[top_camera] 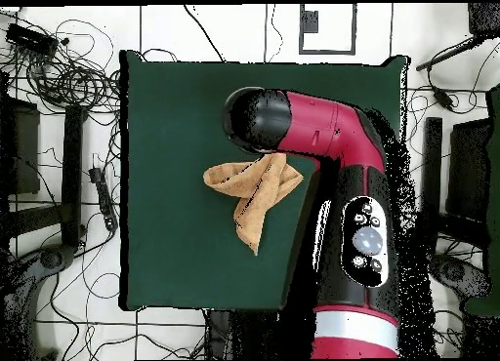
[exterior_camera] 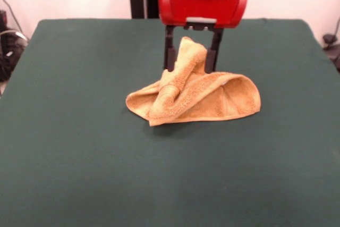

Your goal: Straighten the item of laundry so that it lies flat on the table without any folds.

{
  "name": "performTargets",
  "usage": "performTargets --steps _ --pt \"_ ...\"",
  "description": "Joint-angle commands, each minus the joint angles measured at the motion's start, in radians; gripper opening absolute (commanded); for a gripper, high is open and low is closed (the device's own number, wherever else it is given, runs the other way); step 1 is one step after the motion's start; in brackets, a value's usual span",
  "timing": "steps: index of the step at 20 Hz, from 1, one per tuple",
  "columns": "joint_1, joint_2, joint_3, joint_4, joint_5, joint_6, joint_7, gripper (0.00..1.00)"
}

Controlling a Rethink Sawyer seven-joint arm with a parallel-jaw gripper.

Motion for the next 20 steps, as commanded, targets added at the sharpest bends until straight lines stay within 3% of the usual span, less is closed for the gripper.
performTargets --steps 1,20 --pt "-0.034 0.049 0.091 0.04 -0.002 0.093 0.031 1.0" --pt "-0.034 0.065 0.096 0.017 -0.016 0.095 0.034 1.0"
